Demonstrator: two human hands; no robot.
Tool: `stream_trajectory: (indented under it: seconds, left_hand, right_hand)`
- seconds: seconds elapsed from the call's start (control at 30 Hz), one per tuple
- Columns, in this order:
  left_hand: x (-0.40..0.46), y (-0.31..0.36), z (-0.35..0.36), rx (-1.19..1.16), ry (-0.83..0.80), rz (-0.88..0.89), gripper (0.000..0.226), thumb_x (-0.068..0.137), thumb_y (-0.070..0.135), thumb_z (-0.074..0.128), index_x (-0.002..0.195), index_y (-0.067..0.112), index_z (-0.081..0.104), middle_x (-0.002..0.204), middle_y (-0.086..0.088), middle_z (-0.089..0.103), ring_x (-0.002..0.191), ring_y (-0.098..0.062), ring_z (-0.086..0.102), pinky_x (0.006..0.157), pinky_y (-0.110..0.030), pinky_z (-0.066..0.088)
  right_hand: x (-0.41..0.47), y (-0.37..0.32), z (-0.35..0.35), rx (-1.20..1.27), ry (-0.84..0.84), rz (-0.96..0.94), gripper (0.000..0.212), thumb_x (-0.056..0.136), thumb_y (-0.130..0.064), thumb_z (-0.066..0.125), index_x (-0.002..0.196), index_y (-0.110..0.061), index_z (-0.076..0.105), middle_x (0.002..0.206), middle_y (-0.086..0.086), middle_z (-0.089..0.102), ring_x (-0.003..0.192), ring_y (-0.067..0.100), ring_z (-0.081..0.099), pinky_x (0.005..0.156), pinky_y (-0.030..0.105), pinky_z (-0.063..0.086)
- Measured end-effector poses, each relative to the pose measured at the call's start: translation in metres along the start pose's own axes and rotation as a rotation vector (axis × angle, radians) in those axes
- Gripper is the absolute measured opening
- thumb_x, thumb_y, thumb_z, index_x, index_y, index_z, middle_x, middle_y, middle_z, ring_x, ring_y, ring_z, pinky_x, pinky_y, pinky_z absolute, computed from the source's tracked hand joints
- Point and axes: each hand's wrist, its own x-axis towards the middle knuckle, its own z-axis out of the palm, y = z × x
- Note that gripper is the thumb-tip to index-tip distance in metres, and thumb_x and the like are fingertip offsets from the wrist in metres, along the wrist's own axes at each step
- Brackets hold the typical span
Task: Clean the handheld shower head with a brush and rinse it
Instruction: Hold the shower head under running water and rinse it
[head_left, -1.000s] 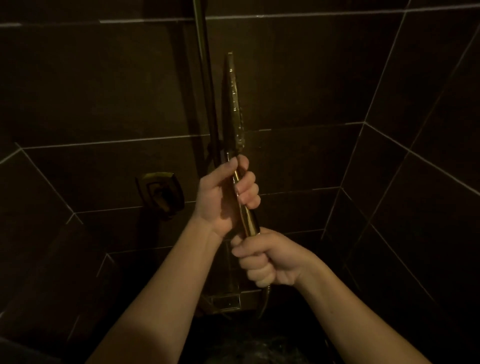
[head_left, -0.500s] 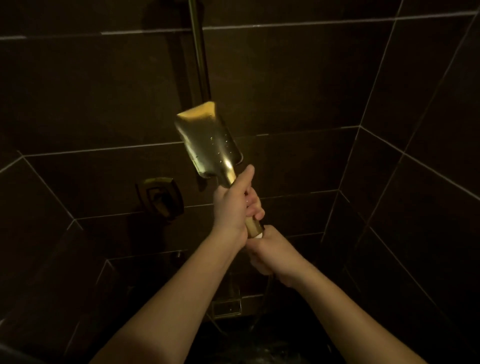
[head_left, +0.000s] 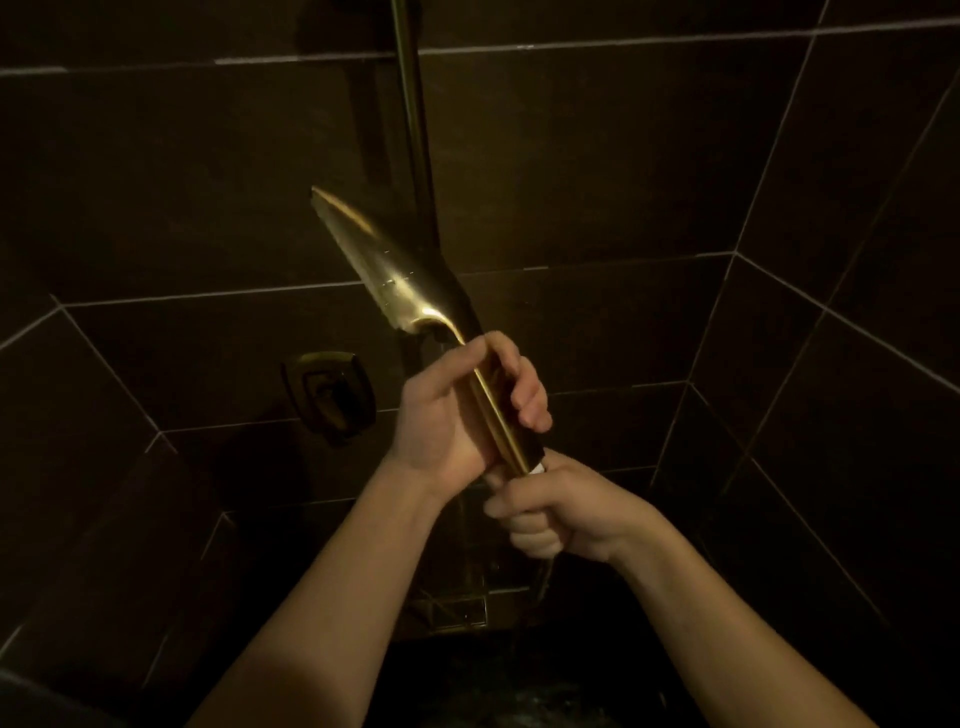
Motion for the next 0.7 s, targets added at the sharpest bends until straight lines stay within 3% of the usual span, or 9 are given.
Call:
stream_trajectory:
  seconds: [0.1,0.2,0.27,0.37,0.43,0.5,0.6,0.7]
  left_hand:
    - [0.006,0.009,-0.003,-0.060,-0.094,0.004,0.028,0.085,0.032,0.078,0.086,0.008,0.064,0.060,-0.005,0.060,0.054,-0.018,0.058,0.057,-0.030,0.049]
    - [0.013,0.011,-0.003,-0.103,-0.097,-0.006,0.032,0.085,0.035,0.082,0.083,0.008,0.066,0.047,0.003,0.054,0.039,-0.007,0.051,0.043,-0.022,0.041]
    - [0.014,0.008,-0.002,0.052,0.015,0.017,0.040,0.075,0.049,0.087,0.082,0.012,0.072,0.050,0.003,0.057,0.042,-0.008,0.055,0.043,-0.021,0.045]
    - [0.016,0.003,0.002,0.293,0.184,0.046,0.037,0.071,0.056,0.086,0.073,0.021,0.077,0.072,-0.003,0.075,0.069,-0.017,0.075,0.051,-0.025,0.057]
    - [0.019,-0.001,0.004,0.331,0.277,0.032,0.034,0.070,0.055,0.088,0.069,0.024,0.076,0.065,-0.002,0.071,0.059,-0.016,0.071,0.048,-0.025,0.054]
    - [0.022,-0.009,0.006,0.319,0.432,0.056,0.039,0.064,0.057,0.091,0.071,0.023,0.072,0.052,0.004,0.053,0.043,-0.011,0.052,0.043,-0.025,0.045]
    - [0.026,-0.024,0.003,0.255,0.695,0.160,0.041,0.077,0.045,0.087,0.091,0.014,0.063,0.054,0.006,0.046,0.043,-0.009,0.042,0.041,-0.024,0.039]
    - [0.027,-0.029,0.000,0.229,0.845,0.227,0.039,0.085,0.037,0.084,0.102,0.010,0.061,0.055,0.007,0.048,0.044,-0.007,0.044,0.041,-0.023,0.041]
  right_hand:
    - [0.002,-0.003,0.004,0.066,-0.150,0.040,0.039,0.092,-0.003,0.054,0.067,-0.019,0.029,0.048,-0.006,0.030,0.036,0.008,0.023,0.038,0.021,0.014]
    - [0.006,-0.007,0.004,0.076,-0.122,0.032,0.038,0.093,-0.005,0.055,0.067,-0.020,0.032,0.048,-0.005,0.028,0.036,0.008,0.024,0.037,0.020,0.016]
    - [0.009,-0.005,0.003,0.050,-0.025,0.044,0.035,0.091,-0.007,0.059,0.067,-0.022,0.039,0.048,-0.007,0.032,0.036,0.006,0.028,0.036,0.018,0.019]
    - [0.011,0.003,0.004,0.074,0.108,0.051,0.030,0.087,-0.009,0.062,0.068,-0.024,0.044,0.049,-0.007,0.036,0.037,0.006,0.032,0.035,0.016,0.025]
    - [0.011,0.007,0.004,0.032,0.222,0.034,0.025,0.085,-0.012,0.063,0.068,-0.024,0.050,0.052,-0.005,0.037,0.040,0.008,0.032,0.037,0.019,0.026]
    - [0.012,0.010,0.005,-0.126,0.417,0.005,0.017,0.084,-0.016,0.063,0.070,-0.022,0.055,0.054,-0.004,0.042,0.041,0.010,0.035,0.038,0.021,0.028]
    - [0.020,0.017,0.009,-0.381,0.721,-0.075,0.016,0.088,-0.016,0.060,0.072,-0.017,0.061,0.052,-0.006,0.051,0.043,0.008,0.044,0.043,0.024,0.035]
    - [0.027,0.024,0.013,-0.496,0.808,-0.105,0.015,0.087,-0.009,0.057,0.074,-0.013,0.063,0.053,-0.006,0.055,0.045,0.009,0.047,0.045,0.027,0.036]
